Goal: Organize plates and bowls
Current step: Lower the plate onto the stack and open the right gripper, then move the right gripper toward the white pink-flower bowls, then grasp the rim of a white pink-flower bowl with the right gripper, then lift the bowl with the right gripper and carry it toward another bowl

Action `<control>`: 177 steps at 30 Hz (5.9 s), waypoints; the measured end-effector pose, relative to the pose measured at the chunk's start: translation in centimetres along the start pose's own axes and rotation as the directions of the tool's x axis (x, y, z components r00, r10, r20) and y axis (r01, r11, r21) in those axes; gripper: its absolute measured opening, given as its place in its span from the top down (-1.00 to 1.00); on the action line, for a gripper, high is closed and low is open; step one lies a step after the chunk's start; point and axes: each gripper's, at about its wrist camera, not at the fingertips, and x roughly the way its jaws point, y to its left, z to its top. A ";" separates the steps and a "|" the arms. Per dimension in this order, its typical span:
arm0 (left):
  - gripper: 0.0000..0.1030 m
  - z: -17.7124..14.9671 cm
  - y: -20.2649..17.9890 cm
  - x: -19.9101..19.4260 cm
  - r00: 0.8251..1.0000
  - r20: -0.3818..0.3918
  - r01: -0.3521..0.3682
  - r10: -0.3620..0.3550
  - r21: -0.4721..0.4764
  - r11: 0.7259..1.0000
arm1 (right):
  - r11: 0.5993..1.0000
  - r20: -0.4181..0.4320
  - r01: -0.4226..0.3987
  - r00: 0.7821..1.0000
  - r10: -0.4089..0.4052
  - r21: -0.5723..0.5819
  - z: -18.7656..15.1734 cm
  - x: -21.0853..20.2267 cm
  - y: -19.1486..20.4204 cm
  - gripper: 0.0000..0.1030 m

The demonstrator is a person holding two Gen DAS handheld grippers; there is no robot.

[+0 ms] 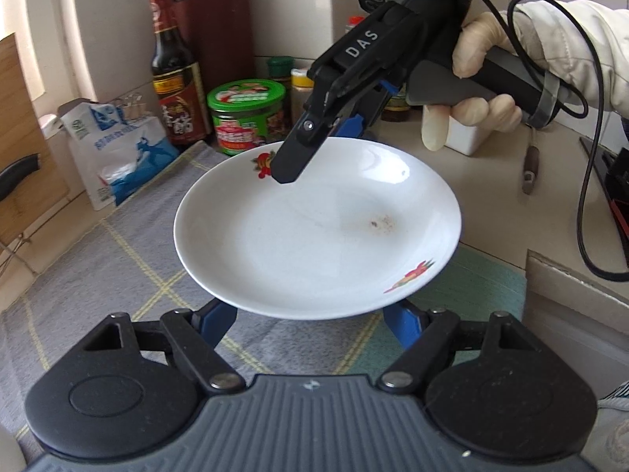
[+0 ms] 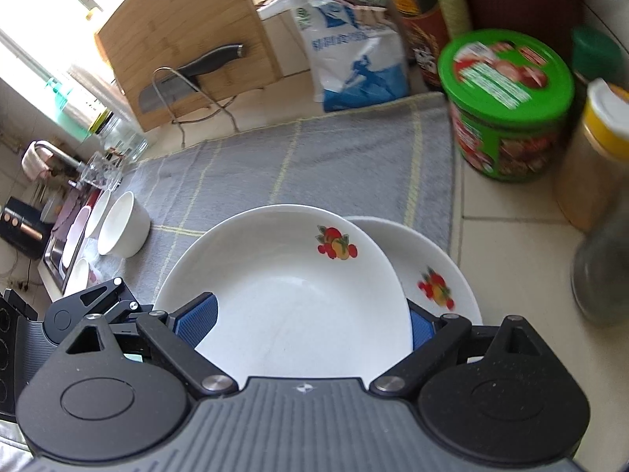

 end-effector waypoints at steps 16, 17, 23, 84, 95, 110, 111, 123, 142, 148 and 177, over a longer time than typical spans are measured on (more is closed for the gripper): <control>-0.58 0.0 -0.7 1.3 0.999 -0.030 0.025 -0.024 0.017 1.000 | 0.997 0.017 0.023 1.000 -0.024 0.067 -2.1 -1.1 -1.8 -0.90; -0.58 0.1 -0.6 1.4 0.999 -0.032 0.027 -0.026 0.016 1.000 | 0.997 0.017 0.024 1.000 -0.025 0.070 -2.2 -1.2 -1.8 -0.90; -0.58 0.3 -0.9 2.1 0.999 -0.039 0.028 -0.027 0.018 0.999 | 0.997 0.024 0.031 0.999 -0.033 0.078 -2.5 -1.8 -1.9 -0.90; -0.77 -2.1 0.8 -3.0 0.992 0.067 -0.096 0.105 -0.128 0.987 | 0.849 0.411 0.512 0.807 -0.423 -0.132 -5.8 -3.8 10.2 -1.00; -0.77 -6.4 3.6 -10.3 0.941 0.001 -0.321 0.338 -0.309 0.895 | 0.875 0.406 0.393 0.876 -0.261 -0.284 -4.9 1.5 16.4 -1.00; -0.77 -18.4 10.0 -23.1 0.880 -0.002 -0.455 0.475 -0.291 0.841 | 0.862 0.345 0.272 0.931 -0.123 -0.427 -7.1 10.3 31.9 -1.00; -0.77 -19.2 10.2 -23.7 0.878 -0.005 -0.458 0.478 -0.291 0.840 | 0.858 0.343 0.271 0.932 -0.119 -0.437 -7.2 10.9 32.7 -1.00; -0.77 -25.7 12.1 -23.7 0.892 -0.098 -0.451 0.442 -0.281 0.847 | 0.852 0.168 0.125 0.985 -0.044 -0.509 -7.5 18.4 38.9 -1.00; -0.58 -25.8 13.4 -22.3 0.908 -0.050 -0.411 0.416 -0.297 0.862 | 0.867 0.004 -0.019 1.000 0.024 -0.497 -6.0 23.1 39.4 -0.65; -0.57 -25.8 13.4 -22.4 0.909 -0.050 -0.408 0.413 -0.299 0.862 | 0.875 -0.013 -0.049 0.999 0.049 -0.481 -5.9 23.1 39.4 -0.57; -0.57 -20.6 11.0 -20.0 0.965 0.006 -0.256 0.262 -0.190 0.948 | 0.923 0.096 0.060 0.995 -0.025 -0.380 -7.3 16.0 34.7 -0.59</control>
